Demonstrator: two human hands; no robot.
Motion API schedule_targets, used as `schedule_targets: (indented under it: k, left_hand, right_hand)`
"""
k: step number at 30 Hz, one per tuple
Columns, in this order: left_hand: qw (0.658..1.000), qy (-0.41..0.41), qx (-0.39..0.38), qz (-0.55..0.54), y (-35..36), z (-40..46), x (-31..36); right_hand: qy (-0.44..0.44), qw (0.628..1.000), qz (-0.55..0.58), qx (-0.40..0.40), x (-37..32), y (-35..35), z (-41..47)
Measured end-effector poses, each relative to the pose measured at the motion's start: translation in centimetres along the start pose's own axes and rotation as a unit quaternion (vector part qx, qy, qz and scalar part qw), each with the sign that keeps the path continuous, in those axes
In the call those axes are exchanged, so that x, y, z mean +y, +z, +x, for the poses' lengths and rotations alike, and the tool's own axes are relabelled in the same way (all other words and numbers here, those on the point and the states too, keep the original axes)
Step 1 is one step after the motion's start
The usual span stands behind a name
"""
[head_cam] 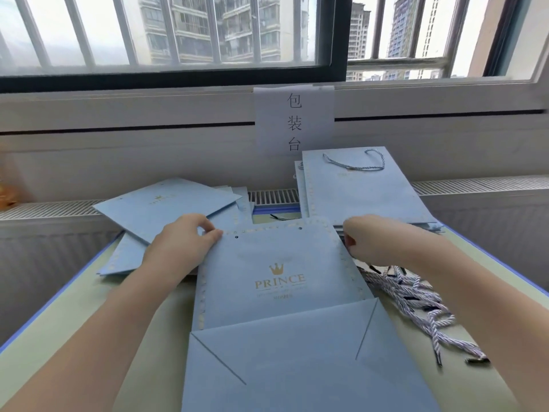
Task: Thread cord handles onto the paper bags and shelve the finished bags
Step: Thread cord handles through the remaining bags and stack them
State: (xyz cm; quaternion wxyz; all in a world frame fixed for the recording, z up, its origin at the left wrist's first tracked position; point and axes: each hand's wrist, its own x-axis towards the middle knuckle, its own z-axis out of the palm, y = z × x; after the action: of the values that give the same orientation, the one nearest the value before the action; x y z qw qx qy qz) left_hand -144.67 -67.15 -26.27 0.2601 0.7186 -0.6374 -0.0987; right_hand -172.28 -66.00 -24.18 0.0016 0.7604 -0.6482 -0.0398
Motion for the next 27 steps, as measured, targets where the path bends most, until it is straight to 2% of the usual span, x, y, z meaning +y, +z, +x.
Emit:
schedule_targets:
  k: [2, 4, 6, 7, 9, 14, 17, 18, 19, 20, 22, 23, 25, 27]
  left_hand:
    - [1.0, -0.001, -0.004, 0.01, -0.1, 0.0, 0.0]
    - [1.0, 0.001, -0.005, 0.019, -0.1, 0.0, 0.0]
    - [1.0, 0.005, -0.015, 0.013, 0.0, -0.2, 0.3]
    - [1.0, 0.011, -0.02, 0.014, 0.1, -0.3, 0.5]
    - [0.999, 0.029, -0.032, 0.026, 0.4, -0.6, 1.1]
    - [0.993, 0.065, -0.054, 0.083, 0.5, -1.9, 2.4]
    - [0.978, 0.11, 0.011, 0.179, 0.5, -2.3, 2.8]
    - [0.976, 0.141, 0.035, 0.164, 0.5, -2.5, 3.1]
    - [0.978, 0.175, 0.044, 0.102, 0.6, -2.7, 3.4]
    - [0.977, 0.214, 0.022, -0.004, 0.6, -3.0, 3.9]
    - [0.931, 0.289, -0.062, -0.216, 0.9, -3.7, 5.1]
    - [0.907, 0.306, -0.093, -0.275, 1.2, -4.2, 5.6]
    - [0.883, 0.304, -0.103, -0.342, 1.6, -4.9, 6.2]
    - [0.887, 0.281, -0.095, -0.354, 1.4, -5.0, 6.1]
  right_hand:
    - [0.011, 0.995, 0.062, 0.078, 0.2, -0.4, 0.2]
    - [0.007, 0.964, 0.185, 0.192, 0.1, -0.7, 0.2]
    - [-0.029, 0.892, 0.31, 0.327, -0.3, -1.2, 0.1]
    - [-0.055, 0.856, 0.361, 0.367, -0.6, -1.6, -0.1]
    - [-0.112, 0.786, 0.463, 0.393, -1.1, -2.2, -0.6]
    - [-0.184, 0.649, 0.664, 0.322, -2.2, -2.8, -1.5]
    - [-0.201, 0.591, 0.735, 0.265, -3.1, -2.7, -1.8]
    - [-0.202, 0.584, 0.747, 0.246, -3.4, -2.6, -1.9]
    - [-0.203, 0.583, 0.753, 0.227, -3.8, -2.4, -2.0]
    - [-0.208, 0.587, 0.754, 0.206, -4.2, -2.2, -2.1]
    - [-0.219, 0.604, 0.751, 0.154, -5.0, -1.7, -2.2]
    - [-0.221, 0.612, 0.748, 0.129, -5.4, -1.5, -2.3]
    - [-0.218, 0.618, 0.747, 0.109, -5.7, -1.3, -2.5]
    - [-0.204, 0.605, 0.757, 0.138, -5.5, -1.6, -2.4]
